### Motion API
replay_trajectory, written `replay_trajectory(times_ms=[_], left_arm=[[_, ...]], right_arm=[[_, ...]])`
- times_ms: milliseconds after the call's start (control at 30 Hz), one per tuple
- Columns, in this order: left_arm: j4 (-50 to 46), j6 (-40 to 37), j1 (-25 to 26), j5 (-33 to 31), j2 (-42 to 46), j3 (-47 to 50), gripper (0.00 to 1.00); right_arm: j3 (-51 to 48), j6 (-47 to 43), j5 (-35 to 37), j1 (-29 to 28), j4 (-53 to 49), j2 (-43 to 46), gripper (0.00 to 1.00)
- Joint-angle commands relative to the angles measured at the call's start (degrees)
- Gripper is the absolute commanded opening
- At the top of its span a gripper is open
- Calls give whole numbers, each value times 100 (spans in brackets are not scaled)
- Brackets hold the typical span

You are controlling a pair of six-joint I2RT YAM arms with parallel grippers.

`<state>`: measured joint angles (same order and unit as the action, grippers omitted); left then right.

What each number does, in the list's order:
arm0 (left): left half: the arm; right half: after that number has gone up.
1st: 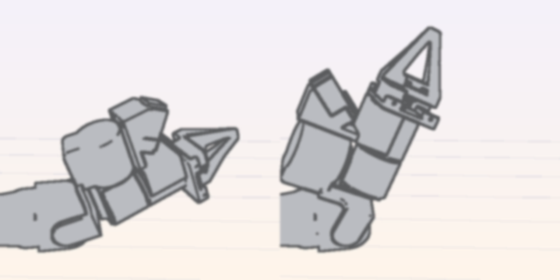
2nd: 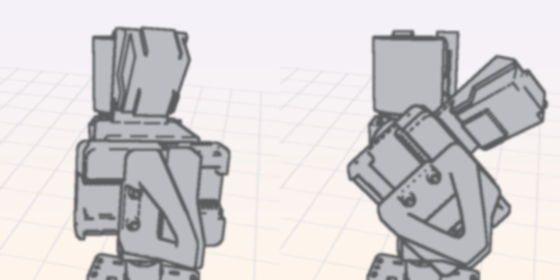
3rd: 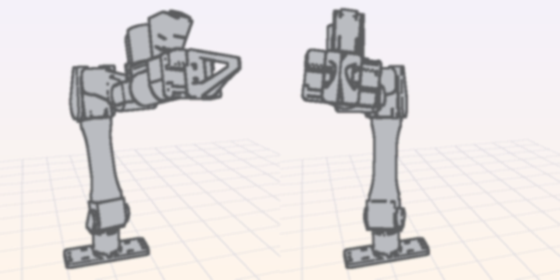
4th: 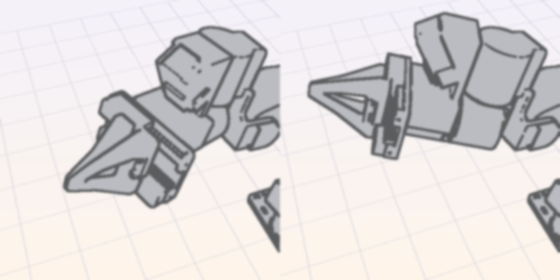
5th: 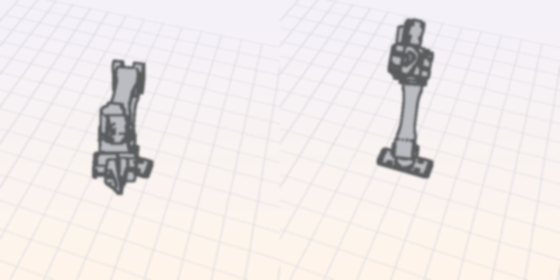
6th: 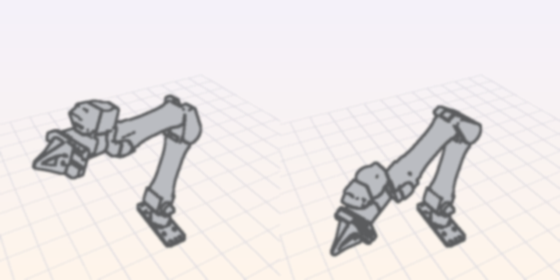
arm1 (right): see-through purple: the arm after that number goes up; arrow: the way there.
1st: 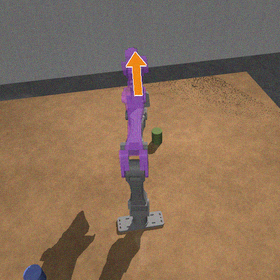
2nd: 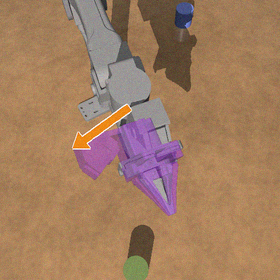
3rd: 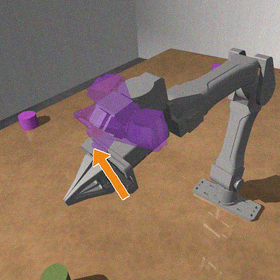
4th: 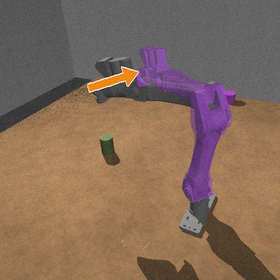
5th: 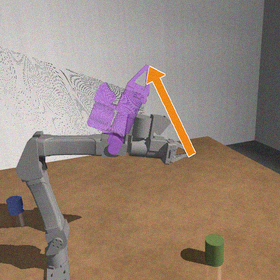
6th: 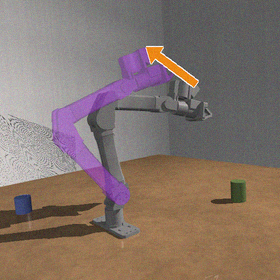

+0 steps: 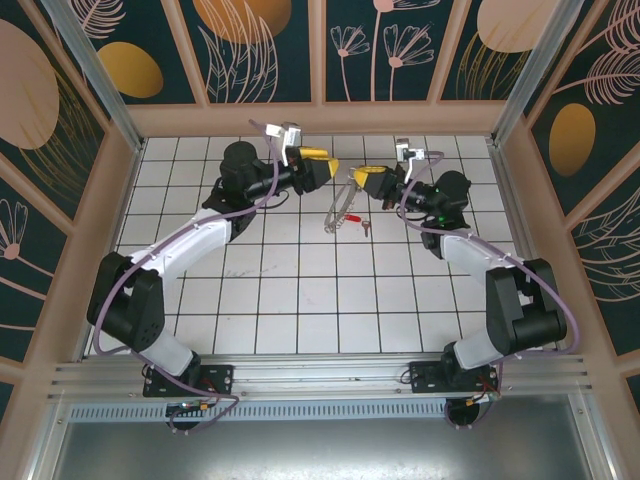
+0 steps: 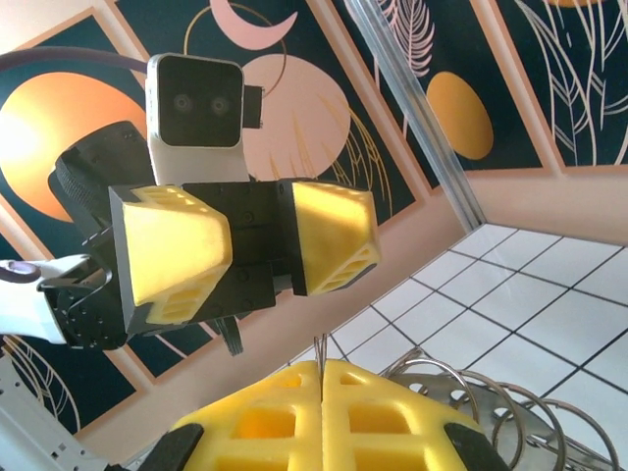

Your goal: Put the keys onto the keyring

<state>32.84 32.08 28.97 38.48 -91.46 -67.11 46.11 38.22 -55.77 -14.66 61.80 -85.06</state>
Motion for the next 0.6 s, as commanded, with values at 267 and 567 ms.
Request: replay_trajectory(times_ms=[267,567], left_arm=[[902,502,-14,664,-300,-4,52],[1941,1284,-17,1062,-587,43,47]], right_arm=[[7,232,337,2,1200,263,0],[236,394,347,-125,1370,102,0]])
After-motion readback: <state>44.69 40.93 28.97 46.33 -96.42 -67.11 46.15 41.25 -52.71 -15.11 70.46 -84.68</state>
